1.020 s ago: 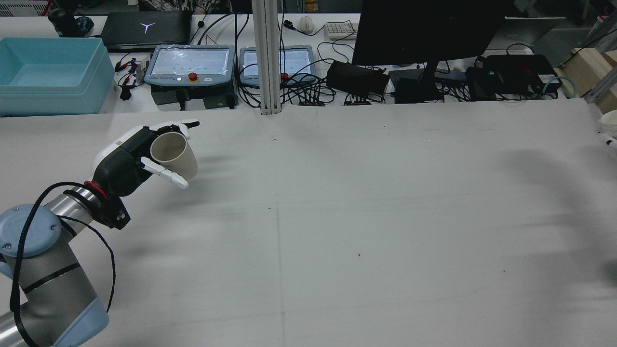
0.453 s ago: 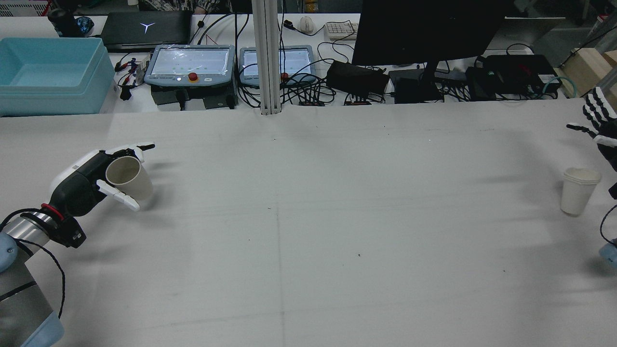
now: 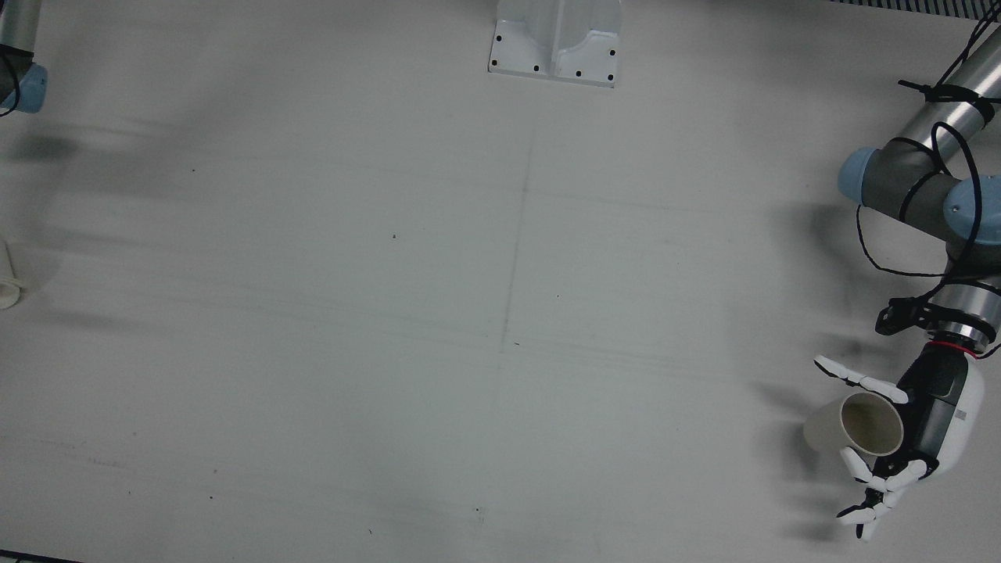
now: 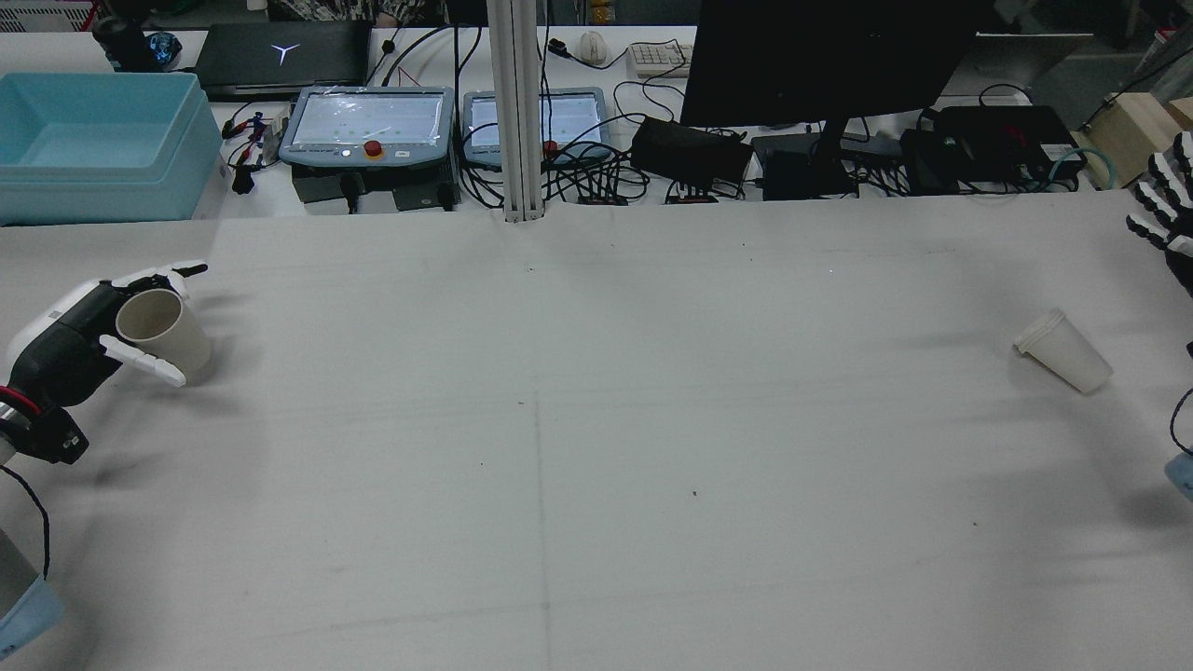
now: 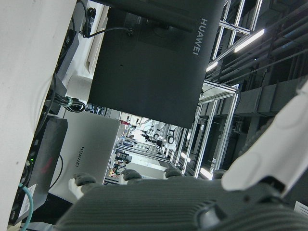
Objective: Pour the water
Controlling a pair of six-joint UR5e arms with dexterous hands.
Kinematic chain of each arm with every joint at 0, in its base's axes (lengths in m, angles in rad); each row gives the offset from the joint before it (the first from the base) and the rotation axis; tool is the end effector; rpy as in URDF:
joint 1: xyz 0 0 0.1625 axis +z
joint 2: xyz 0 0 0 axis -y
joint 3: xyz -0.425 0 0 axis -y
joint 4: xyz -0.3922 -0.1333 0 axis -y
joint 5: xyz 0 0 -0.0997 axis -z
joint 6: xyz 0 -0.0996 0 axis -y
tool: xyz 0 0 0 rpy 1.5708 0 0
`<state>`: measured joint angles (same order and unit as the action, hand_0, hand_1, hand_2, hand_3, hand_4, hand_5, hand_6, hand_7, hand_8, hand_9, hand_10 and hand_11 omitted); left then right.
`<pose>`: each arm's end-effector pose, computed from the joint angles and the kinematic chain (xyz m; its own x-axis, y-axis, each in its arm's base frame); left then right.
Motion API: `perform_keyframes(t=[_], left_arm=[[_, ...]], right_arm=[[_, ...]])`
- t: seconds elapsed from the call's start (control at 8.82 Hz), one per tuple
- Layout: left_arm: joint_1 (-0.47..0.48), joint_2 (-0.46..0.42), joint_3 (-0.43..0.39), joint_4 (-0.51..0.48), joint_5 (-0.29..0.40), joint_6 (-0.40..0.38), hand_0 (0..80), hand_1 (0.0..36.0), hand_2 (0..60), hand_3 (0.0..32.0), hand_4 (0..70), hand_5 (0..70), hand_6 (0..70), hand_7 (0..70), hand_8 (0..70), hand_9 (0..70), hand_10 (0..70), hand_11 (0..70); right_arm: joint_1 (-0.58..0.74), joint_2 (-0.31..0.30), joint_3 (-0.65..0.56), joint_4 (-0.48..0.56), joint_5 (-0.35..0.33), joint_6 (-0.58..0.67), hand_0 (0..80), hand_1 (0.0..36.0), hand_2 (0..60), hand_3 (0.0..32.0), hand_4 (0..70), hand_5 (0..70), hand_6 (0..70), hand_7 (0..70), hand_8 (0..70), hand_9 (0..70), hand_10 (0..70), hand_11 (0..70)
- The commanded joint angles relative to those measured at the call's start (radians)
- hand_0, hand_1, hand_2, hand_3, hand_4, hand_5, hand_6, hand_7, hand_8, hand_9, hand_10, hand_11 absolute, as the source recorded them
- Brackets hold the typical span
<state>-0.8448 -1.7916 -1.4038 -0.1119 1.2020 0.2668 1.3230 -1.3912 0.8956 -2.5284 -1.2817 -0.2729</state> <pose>0.2670 -0.5556 0.6391 -0.9294 -0.3083 -0.2027 0.1405 0.2121 -0.9671 0.0274 -0.5510 0.8550 -0.9695 -0.0686 0.2355 -0.2415 0.0989 -0.9654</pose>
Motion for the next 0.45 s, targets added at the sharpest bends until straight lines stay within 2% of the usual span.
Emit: perform_keyframes(t=[0.0, 0.11, 0.23, 0.34], left_arm=[[-0.017, 0.018, 0.066, -0.061, 0.002, 0.032, 78.4, 16.5, 0.0, 0.0, 32.2, 70.0, 9.4, 20.3, 5.3, 4.4, 0.8, 3.2], [-0.020, 0.020, 0.066, -0.064, 0.001, 0.032, 79.7, 17.3, 0.0, 0.0, 24.0, 70.0, 7.1, 16.0, 5.1, 2.1, 0.4, 2.8], [-0.020, 0.027, 0.066, -0.066, 0.001, 0.032, 76.6, 16.8, 0.0, 0.0, 22.2, 51.3, 5.4, 13.4, 4.9, 1.2, 0.0, 1.3], [-0.008, 0.037, 0.068, -0.065, 0.001, 0.038, 74.4, 16.7, 0.0, 0.0, 19.7, 25.9, 4.8, 13.0, 4.6, 1.2, 0.0, 0.2]], right_arm=[[0.010, -0.012, 0.052, -0.035, 0.001, 0.003, 40.5, 3.1, 0.0, 32.0, 0.0, 1.2, 0.0, 0.0, 0.0, 0.0, 0.0, 0.0], [0.013, -0.015, 0.052, -0.035, 0.001, 0.003, 40.6, 3.4, 0.0, 32.0, 0.0, 1.3, 0.0, 0.0, 0.0, 0.0, 0.0, 0.0], [0.015, -0.017, 0.052, -0.035, 0.001, 0.003, 40.9, 3.7, 0.0, 32.0, 0.0, 1.5, 0.0, 0.0, 0.0, 0.0, 0.0, 0.0], [0.015, -0.017, 0.052, -0.035, 0.001, 0.001, 41.1, 4.0, 0.0, 32.0, 0.0, 1.8, 0.0, 0.0, 0.0, 0.0, 0.0, 0.0]])
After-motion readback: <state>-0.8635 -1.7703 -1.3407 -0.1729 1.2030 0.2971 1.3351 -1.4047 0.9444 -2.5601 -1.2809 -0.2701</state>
